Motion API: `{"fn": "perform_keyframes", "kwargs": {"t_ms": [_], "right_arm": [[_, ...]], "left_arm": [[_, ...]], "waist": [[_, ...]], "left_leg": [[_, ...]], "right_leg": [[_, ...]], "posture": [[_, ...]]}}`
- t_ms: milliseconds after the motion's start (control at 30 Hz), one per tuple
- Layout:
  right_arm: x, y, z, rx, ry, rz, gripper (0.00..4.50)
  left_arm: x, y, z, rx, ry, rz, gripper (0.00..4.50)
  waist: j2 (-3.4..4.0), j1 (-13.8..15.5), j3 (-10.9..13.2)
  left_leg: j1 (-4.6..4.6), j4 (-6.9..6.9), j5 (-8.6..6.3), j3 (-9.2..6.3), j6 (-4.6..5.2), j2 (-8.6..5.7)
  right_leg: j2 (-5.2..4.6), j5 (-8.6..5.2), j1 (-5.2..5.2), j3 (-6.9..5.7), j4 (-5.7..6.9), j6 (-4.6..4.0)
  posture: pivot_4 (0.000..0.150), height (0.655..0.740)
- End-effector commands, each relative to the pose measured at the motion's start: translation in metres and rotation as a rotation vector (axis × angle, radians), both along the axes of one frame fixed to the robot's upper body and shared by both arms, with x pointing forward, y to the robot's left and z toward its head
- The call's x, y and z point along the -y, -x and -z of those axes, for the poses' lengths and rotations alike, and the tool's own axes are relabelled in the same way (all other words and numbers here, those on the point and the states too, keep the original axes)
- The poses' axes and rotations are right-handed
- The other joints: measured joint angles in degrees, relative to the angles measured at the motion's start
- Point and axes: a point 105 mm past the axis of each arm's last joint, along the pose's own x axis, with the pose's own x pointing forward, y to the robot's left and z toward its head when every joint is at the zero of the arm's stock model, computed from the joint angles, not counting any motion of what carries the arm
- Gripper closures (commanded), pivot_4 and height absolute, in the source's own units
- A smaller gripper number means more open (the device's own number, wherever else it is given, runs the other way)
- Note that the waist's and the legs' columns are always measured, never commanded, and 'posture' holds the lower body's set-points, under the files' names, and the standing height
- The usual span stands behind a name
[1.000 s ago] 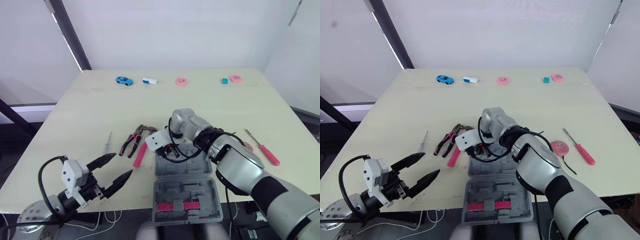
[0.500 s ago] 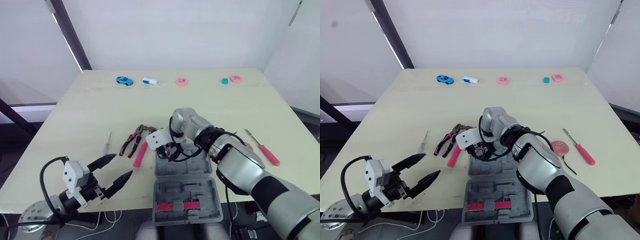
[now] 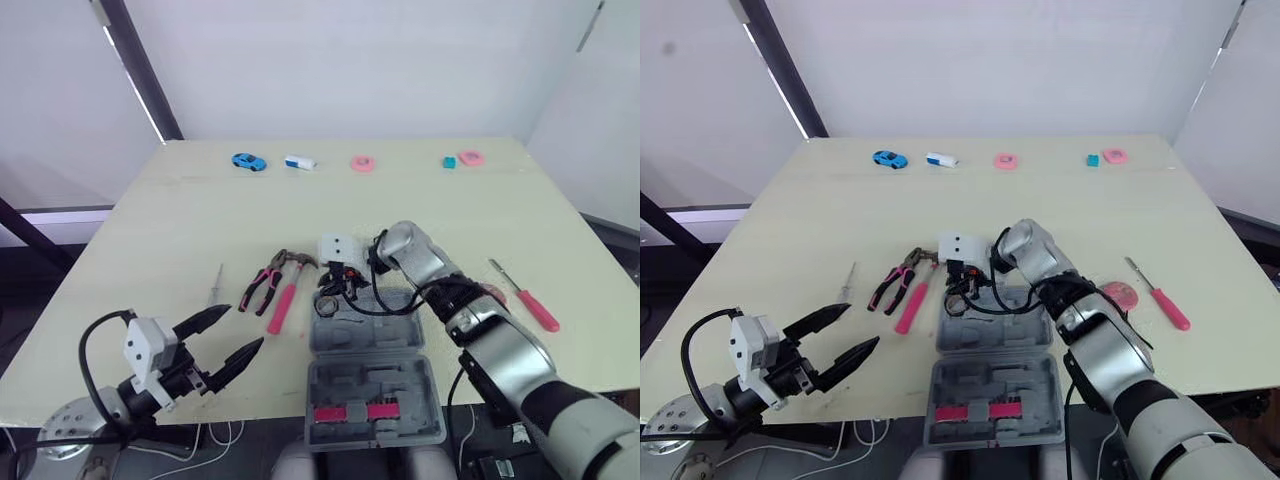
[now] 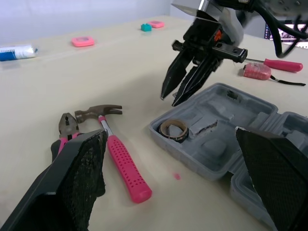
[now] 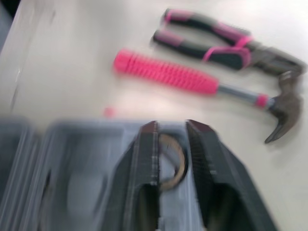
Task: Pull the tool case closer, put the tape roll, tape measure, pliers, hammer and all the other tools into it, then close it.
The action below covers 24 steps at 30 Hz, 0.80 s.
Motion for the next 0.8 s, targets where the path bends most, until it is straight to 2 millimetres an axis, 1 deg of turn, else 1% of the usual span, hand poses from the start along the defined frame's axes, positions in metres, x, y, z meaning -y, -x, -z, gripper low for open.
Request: {"fn": "perform_keyframes", "kwargs": {"t_ms": [33, 133, 333, 433, 567, 633, 700, 800], "right_arm": [[0.000, 0.006, -0.004, -0.016, -0.137, 0.035, 3.42], [0.004, 0.000, 0.007, 0.008, -0.175, 0.125, 3.42], [0.002, -0.002, 0.021, 0.001, -0.175, 0.172, 3.42], [0.005, -0.003, 0.035, -0.013, -0.128, 0.191, 3.42], [0.013, -0.002, 0.062, -0.056, -0.021, 0.242, 3.42], [0.017, 0.000, 0.070, -0.072, 0.017, 0.243, 3.42], [0.017, 0.002, 0.071, -0.089, 0.017, 0.238, 3.42], [0.013, 0.001, 0.064, -0.076, -0.025, 0.232, 3.42]], "left_arm": [[0.000, 0.000, -0.006, 0.028, -0.015, 0.010, 0.00], [0.001, -0.001, -0.005, 0.026, -0.015, 0.016, 0.00], [0.001, -0.003, -0.005, 0.027, -0.016, 0.024, 0.00], [0.002, -0.003, -0.005, 0.024, -0.018, 0.029, 0.00], [0.002, -0.003, -0.004, 0.023, -0.019, 0.030, 0.00], [0.002, -0.003, -0.004, 0.022, -0.019, 0.030, 0.00], [0.002, -0.002, -0.004, 0.021, -0.019, 0.029, 0.00], [0.002, -0.002, -0.003, 0.018, -0.021, 0.029, 0.00]], "waist": [[0.00, 0.0, 0.0], [0.00, 0.0, 0.0], [-0.01, -0.1, 0.0], [-0.01, 0.0, 0.0], [-0.02, 0.0, 0.0], [-0.05, -0.1, 0.0], [-0.07, -0.1, -0.1], [-0.09, 0.0, -0.1]], "left_leg": [[0.00, 0.00, 0.00, 0.02, 0.00, 0.00], [0.00, 0.02, 0.00, 0.05, 0.00, -0.01], [0.06, 0.03, 0.01, 0.07, 0.01, 0.00], [0.04, 0.01, 0.01, 0.07, 0.01, 0.00], [0.02, 0.02, 0.01, 0.08, 0.01, -0.01], [0.08, 0.01, 0.01, 0.08, 0.01, -0.01], [0.12, 0.02, 0.01, 0.07, 0.01, 0.00], [0.14, 0.03, 0.01, 0.02, 0.01, 0.01]], "right_leg": [[0.00, 0.00, 0.00, 0.01, 0.00, 0.00], [-0.01, 0.01, 0.00, 0.04, 0.00, 0.02], [0.07, 0.00, 0.02, 0.05, 0.04, 0.01], [0.07, 0.00, 0.02, 0.04, 0.01, 0.01], [0.05, 0.00, 0.02, 0.05, -0.02, 0.01], [0.05, 0.00, 0.03, 0.07, 0.01, 0.01], [0.06, 0.00, 0.06, 0.07, 0.04, 0.01], [0.06, 0.00, 0.07, 0.07, 0.04, 0.00]], "posture": [[0.150, 0.7395], [0.150, 0.7395], [0.150, 0.7395], [0.150, 0.7395], [0.150, 0.7395], [0.150, 0.7395], [0.150, 0.7395], [0.150, 0.7395]]}}
